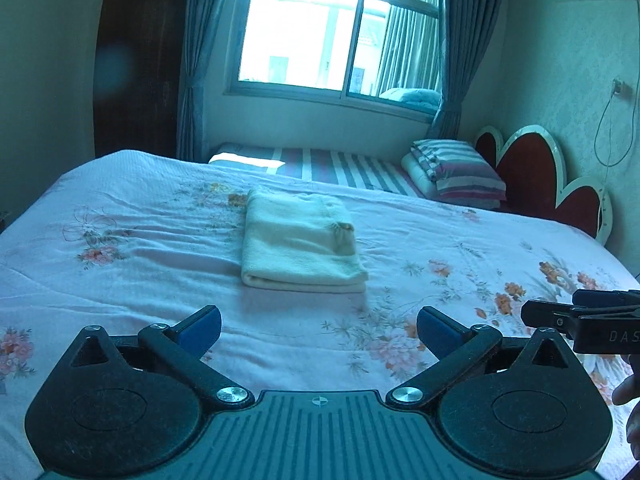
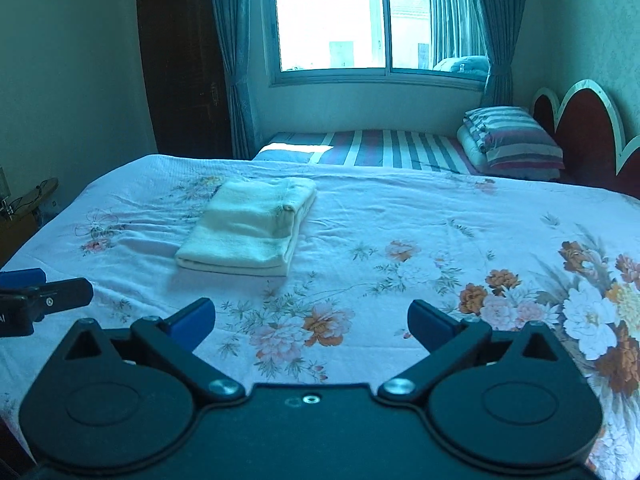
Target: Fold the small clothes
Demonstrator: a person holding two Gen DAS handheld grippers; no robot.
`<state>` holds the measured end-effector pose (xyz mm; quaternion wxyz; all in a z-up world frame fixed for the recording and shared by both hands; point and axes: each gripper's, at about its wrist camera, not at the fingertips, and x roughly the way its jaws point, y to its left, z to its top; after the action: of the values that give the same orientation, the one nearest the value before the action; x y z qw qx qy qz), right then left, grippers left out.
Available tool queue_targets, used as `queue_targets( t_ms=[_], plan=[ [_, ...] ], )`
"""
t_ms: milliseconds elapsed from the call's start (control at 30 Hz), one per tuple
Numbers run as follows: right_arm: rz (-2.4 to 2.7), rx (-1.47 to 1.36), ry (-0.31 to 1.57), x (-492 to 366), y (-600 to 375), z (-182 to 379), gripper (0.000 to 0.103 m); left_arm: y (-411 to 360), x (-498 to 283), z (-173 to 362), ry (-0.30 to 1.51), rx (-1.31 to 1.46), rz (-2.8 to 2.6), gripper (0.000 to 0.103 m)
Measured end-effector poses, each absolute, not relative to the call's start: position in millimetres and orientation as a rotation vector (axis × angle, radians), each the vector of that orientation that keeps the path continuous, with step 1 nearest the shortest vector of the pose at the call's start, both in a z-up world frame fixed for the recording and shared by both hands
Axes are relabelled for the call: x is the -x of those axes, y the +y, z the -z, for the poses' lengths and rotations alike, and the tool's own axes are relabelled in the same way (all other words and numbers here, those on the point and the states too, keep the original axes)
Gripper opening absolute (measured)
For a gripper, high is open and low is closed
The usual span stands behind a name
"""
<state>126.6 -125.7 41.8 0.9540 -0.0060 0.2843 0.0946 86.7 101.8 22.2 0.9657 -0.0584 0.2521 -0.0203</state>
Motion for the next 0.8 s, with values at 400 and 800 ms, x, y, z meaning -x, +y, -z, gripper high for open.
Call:
queue_targets(
  t_ms=[400,800],
  plan=[
    [-0.171,0.033,0.503,-72.6,-128.2,-66.8,0.103,83.7,-23.4,-54.7,0.428,0.085,0.022,0.103],
    [-0.158,0.008,0.478,-71.6,-131.6,-74.0,0.103,68.8,-24.9,-68.5,0.397,0.068,0.046,0.103]
  ],
)
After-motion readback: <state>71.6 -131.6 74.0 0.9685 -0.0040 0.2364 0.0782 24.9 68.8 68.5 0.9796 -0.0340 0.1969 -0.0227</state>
